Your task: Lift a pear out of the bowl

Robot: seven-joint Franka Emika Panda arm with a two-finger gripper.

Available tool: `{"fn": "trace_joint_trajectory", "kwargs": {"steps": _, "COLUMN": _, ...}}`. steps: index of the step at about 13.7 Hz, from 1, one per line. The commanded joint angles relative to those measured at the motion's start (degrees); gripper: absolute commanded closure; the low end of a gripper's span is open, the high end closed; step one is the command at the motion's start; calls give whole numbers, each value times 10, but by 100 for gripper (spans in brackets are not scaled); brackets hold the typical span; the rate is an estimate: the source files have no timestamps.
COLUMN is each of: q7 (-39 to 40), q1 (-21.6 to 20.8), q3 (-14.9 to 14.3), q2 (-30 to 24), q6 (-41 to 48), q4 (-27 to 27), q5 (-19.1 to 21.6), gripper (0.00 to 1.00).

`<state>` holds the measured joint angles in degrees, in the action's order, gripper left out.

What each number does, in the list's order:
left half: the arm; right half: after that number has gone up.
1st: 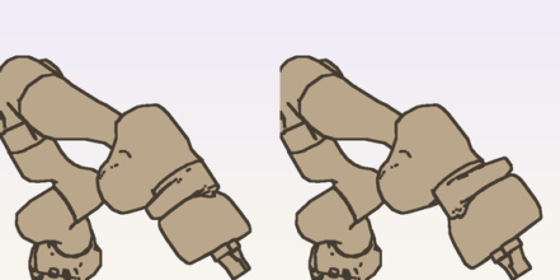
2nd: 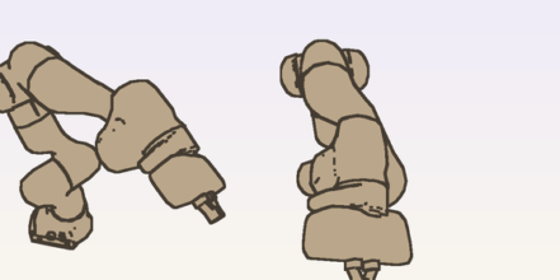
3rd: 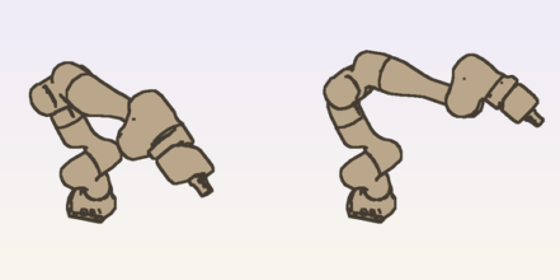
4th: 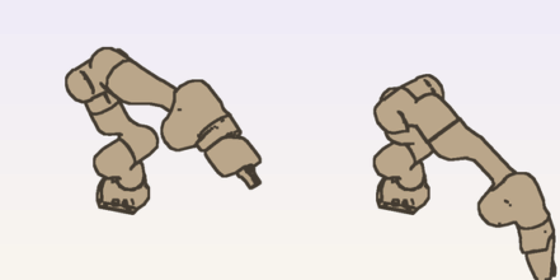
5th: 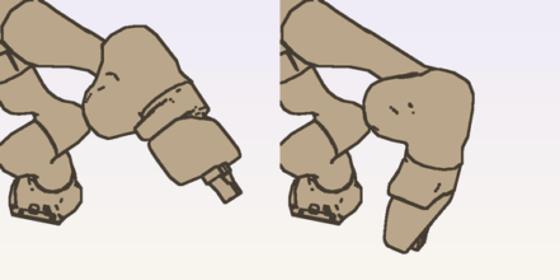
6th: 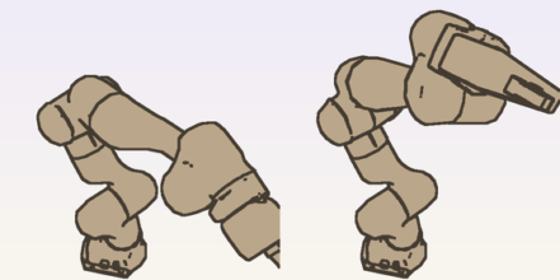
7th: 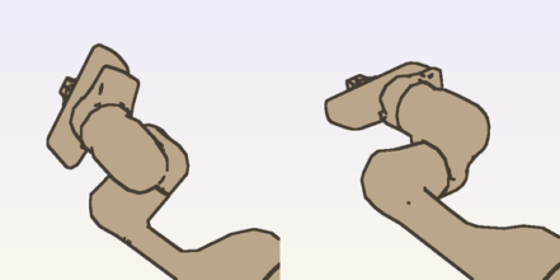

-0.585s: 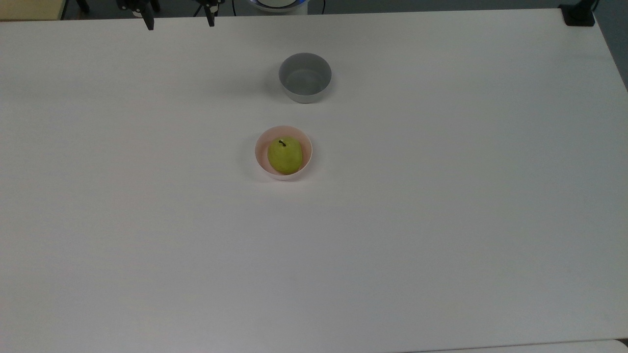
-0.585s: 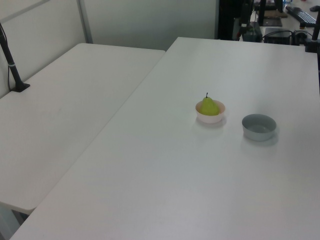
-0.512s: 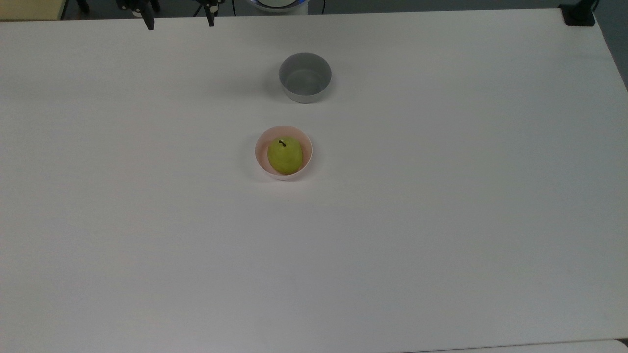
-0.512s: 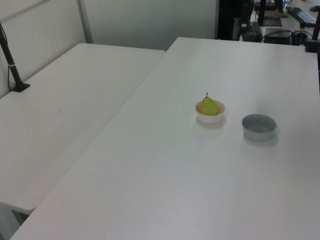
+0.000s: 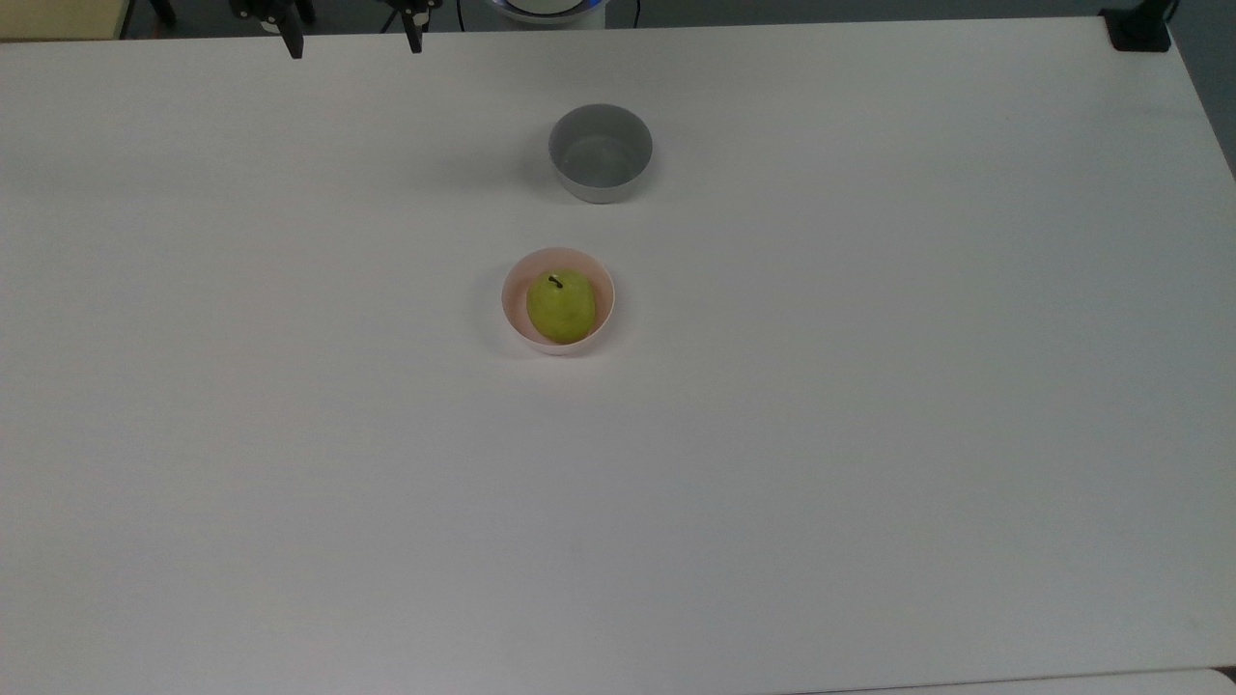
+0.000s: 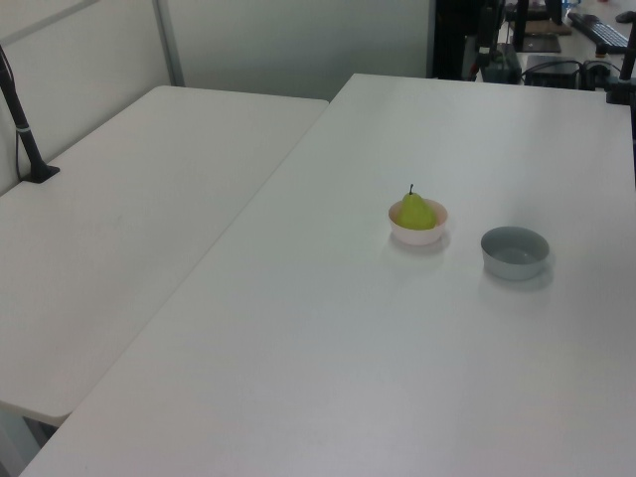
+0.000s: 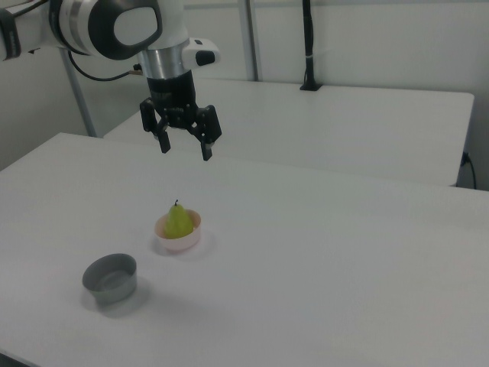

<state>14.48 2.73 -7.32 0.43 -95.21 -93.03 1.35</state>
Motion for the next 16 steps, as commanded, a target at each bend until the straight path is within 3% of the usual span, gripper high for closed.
{"fn": "trace_joint_trajectory", "kwargs": {"steps": 1, "q7": 9, "q1": 5, "q3": 7, "q2": 0, "q6": -6, "q4": 4, "q5": -7, "gripper": 0}}
{"fn": "trace_joint_trajectory", "kwargs": {"steps": 7, "q7": 204, "q1": 0, "q3": 8, "q2": 15, "q6": -8, "q4": 0, "q5": -5, "gripper": 0}}
{"fn": "trace_joint_trajectory", "kwargs": {"steps": 11, "q7": 179, "q1": -32, "q3": 11, "q2": 29, "q6": -70, "q4": -27, "q5": -1, "gripper": 0}}
{"fn": "trace_joint_trajectory", "kwargs": {"steps": 16, "q7": 44, "q1": -71, "q3": 21, "q2": 49, "q6": -161, "q4": -82, "q5": 0, "gripper": 0}}
